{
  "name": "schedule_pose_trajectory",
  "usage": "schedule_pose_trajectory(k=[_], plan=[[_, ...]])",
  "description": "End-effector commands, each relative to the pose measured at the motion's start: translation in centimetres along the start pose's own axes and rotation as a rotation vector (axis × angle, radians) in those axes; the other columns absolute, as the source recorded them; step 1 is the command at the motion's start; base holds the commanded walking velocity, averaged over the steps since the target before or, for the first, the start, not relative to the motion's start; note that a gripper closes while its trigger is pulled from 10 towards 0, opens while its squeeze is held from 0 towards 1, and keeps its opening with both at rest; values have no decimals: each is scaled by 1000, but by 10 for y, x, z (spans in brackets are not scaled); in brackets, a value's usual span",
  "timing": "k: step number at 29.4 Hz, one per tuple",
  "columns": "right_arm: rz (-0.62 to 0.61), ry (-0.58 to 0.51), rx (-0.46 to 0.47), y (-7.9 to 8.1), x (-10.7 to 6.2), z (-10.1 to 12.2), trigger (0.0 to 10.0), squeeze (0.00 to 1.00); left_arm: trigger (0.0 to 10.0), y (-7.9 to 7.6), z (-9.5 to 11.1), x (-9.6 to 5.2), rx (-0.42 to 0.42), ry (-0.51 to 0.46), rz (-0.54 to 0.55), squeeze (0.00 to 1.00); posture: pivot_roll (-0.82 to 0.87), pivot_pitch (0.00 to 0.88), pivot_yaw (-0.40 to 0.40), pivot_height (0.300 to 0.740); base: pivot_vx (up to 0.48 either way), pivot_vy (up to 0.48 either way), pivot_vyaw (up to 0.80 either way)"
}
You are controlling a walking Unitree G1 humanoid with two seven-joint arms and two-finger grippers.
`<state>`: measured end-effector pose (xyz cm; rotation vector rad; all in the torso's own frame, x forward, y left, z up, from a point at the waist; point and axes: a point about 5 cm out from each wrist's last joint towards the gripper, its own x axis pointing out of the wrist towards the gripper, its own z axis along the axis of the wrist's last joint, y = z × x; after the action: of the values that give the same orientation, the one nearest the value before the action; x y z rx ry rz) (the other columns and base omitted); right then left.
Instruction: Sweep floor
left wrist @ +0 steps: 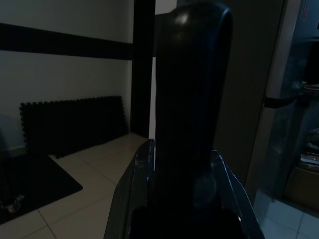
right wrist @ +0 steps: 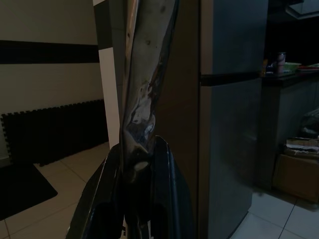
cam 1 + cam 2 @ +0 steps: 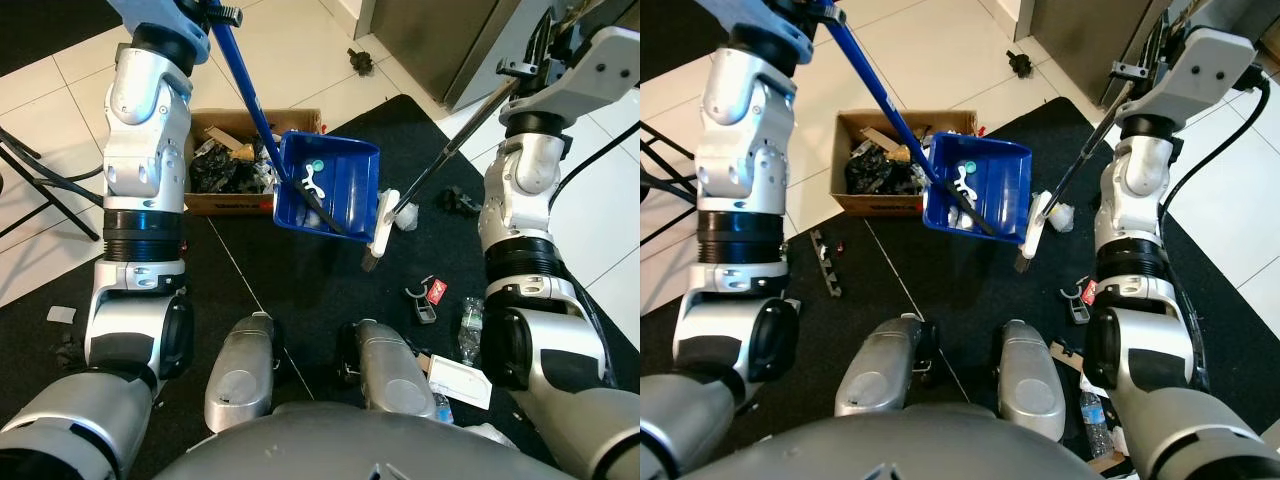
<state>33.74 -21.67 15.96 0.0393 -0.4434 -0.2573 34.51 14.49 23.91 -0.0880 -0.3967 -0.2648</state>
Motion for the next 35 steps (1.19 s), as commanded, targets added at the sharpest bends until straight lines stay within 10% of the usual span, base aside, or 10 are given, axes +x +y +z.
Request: schedule_pose_trajectory(k=[1,35], plan=[[-5,-20,18,2,5,5,10000,0,10000,0,14,5,28,-75,-3,0,146,0,18,740,0,0,0],[13,10,4,3,2,1,10000,0,10000,1,9,1,37,-66,7,0,150,0,6,740,480,0,0]])
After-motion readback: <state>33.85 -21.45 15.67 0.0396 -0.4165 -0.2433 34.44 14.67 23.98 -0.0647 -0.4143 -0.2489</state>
